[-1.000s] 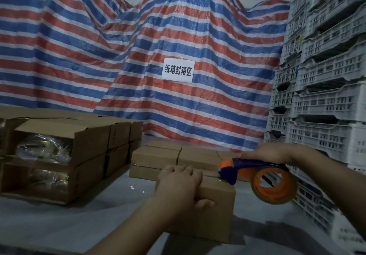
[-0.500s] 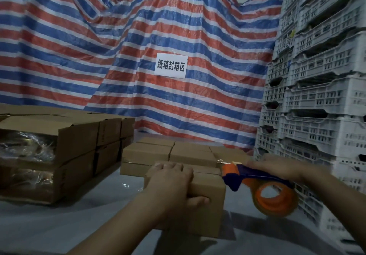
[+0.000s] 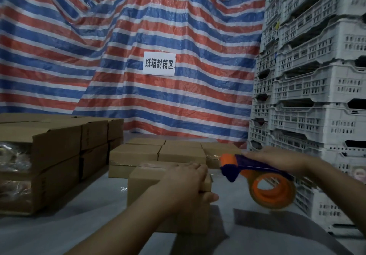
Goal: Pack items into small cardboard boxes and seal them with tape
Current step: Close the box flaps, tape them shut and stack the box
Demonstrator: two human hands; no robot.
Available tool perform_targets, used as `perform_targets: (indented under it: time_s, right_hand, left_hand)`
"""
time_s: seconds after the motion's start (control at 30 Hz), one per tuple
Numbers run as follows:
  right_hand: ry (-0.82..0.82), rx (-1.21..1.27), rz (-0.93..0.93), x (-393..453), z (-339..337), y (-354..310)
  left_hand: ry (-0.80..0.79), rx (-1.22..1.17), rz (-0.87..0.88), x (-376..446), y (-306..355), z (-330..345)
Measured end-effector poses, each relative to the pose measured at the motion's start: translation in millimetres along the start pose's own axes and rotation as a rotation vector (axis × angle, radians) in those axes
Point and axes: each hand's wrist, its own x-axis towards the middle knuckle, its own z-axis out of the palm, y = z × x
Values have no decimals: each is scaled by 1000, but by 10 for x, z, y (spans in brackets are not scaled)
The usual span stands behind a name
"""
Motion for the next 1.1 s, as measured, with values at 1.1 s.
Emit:
perform_targets:
  time_s: [1.1]
  right_hand:
    - [566, -904, 171, -275, 952, 168]
  left_hand:
    - [92, 17, 71, 85, -56, 155]
